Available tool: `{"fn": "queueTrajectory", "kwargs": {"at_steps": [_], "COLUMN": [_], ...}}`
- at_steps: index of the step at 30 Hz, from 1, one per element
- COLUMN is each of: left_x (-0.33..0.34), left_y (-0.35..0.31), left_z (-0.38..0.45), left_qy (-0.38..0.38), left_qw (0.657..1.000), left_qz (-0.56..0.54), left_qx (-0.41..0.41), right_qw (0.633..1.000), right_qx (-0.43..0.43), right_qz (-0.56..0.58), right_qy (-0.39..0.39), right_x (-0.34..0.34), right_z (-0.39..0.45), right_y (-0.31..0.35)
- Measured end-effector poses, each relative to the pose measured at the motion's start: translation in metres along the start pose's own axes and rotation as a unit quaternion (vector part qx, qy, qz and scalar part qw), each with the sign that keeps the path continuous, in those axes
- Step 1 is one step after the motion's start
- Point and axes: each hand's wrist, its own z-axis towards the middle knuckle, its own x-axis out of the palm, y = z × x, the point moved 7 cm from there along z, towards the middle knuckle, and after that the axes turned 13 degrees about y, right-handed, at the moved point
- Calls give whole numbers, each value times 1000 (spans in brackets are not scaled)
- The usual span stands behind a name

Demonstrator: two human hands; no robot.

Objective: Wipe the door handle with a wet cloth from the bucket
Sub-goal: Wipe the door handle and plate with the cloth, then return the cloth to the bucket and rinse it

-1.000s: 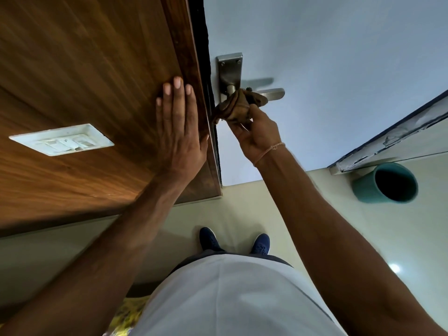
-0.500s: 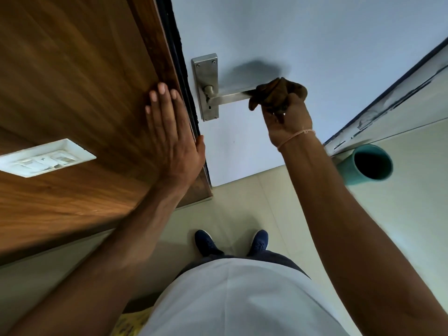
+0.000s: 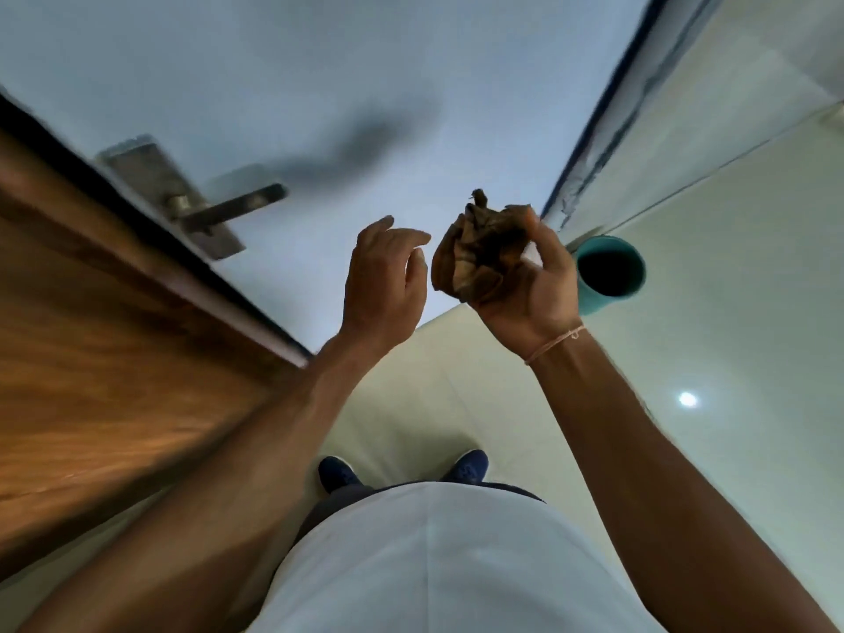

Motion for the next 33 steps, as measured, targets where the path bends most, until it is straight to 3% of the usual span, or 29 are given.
{"fn": "queueTrajectory", "kwargs": {"at_steps": [2, 4, 8, 11, 14, 19, 22, 25, 33], "left_x": [35, 72, 138, 173, 207, 264, 299, 341, 432], "left_y": [-30, -56, -102, -136, -172, -213, -230, -243, -296], "left_z": [22, 42, 62, 81, 104, 139, 164, 193, 268], "left_qy": [68, 158, 285, 332, 381, 419, 438, 456, 483], "left_qw": [995, 965, 853, 792, 787, 758, 737, 722, 680], "left_qz": [-69, -179, -388, -468, -451, -466, -479, -480, -488], "left_qx": [-36, -105, -201, -208, -178, -181, -188, -202, -258], "right_qw": [998, 989, 966, 914, 903, 940, 926, 895, 754], "right_qx": [-29, -44, -77, -110, -117, -162, -159, -117, -57], "right_qz": [-48, -127, -216, -342, -358, -173, -198, -303, -517], "right_qy": [-24, -67, -116, -188, -207, -245, -281, -307, -401], "right_x": [-21, -41, -70, -86, -101, -138, -161, -180, -218], "right_z": [-20, -40, -73, -100, -121, -141, -141, -132, -121], "right_y": [39, 75, 136, 180, 214, 273, 311, 352, 470]}}
